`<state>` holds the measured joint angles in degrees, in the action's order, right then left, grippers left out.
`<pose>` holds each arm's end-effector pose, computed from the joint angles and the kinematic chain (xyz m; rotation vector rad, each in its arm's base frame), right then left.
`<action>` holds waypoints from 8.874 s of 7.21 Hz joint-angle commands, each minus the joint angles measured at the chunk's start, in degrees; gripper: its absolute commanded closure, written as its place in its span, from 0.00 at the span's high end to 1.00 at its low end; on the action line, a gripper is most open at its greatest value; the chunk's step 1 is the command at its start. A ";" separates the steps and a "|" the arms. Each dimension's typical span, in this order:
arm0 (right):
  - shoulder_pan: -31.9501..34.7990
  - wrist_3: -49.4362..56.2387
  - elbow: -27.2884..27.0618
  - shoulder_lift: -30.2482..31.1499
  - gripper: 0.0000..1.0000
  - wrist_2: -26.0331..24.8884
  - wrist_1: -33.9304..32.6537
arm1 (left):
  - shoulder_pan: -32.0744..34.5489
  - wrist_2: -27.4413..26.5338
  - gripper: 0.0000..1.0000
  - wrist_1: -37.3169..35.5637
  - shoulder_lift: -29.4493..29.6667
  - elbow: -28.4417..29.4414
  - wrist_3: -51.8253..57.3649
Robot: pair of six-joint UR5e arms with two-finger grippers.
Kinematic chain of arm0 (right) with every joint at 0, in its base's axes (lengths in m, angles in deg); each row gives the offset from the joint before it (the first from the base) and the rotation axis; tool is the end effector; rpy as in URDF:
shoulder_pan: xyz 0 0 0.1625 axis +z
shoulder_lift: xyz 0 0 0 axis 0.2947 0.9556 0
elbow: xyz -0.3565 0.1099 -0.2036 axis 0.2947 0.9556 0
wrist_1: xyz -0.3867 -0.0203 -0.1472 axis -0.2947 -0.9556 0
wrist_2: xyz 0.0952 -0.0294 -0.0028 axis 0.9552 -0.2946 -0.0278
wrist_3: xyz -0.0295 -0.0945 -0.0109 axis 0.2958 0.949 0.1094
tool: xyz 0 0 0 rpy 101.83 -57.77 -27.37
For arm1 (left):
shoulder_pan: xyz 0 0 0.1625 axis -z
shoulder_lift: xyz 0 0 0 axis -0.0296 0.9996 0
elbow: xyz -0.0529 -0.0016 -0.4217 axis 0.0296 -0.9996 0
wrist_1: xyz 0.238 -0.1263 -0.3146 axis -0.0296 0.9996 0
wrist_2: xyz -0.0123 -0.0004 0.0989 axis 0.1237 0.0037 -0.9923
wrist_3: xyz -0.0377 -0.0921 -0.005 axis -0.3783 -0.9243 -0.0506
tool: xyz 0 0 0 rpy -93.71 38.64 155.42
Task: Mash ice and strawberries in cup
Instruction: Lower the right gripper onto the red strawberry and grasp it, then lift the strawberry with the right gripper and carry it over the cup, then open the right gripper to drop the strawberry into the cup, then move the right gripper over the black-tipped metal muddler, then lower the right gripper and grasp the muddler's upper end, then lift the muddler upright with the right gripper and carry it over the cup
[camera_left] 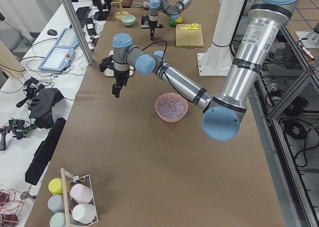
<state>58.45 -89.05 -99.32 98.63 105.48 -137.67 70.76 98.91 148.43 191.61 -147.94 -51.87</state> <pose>-0.4193 -0.4970 0.4138 0.1281 -0.7903 0.0325 0.1386 -0.5835 0.3725 0.2962 0.7093 0.1763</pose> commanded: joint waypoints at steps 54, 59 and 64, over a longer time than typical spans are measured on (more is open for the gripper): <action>18.69 14.95 8.13 -1.62 0.00 13.45 -1.45 | 18.39 6.34 0.98 1.85 -11.82 2.62 22.92; 18.21 9.41 -6.91 -8.36 0.00 5.34 -0.75 | 17.95 2.82 0.98 1.58 -8.93 6.54 22.48; 1.53 9.32 -9.21 -14.14 0.00 -15.98 24.03 | 19.26 2.91 0.98 0.88 -9.18 10.26 22.04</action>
<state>64.51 -79.68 -108.41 82.47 96.30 -124.75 89.46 101.82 149.47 182.57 -138.65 -29.83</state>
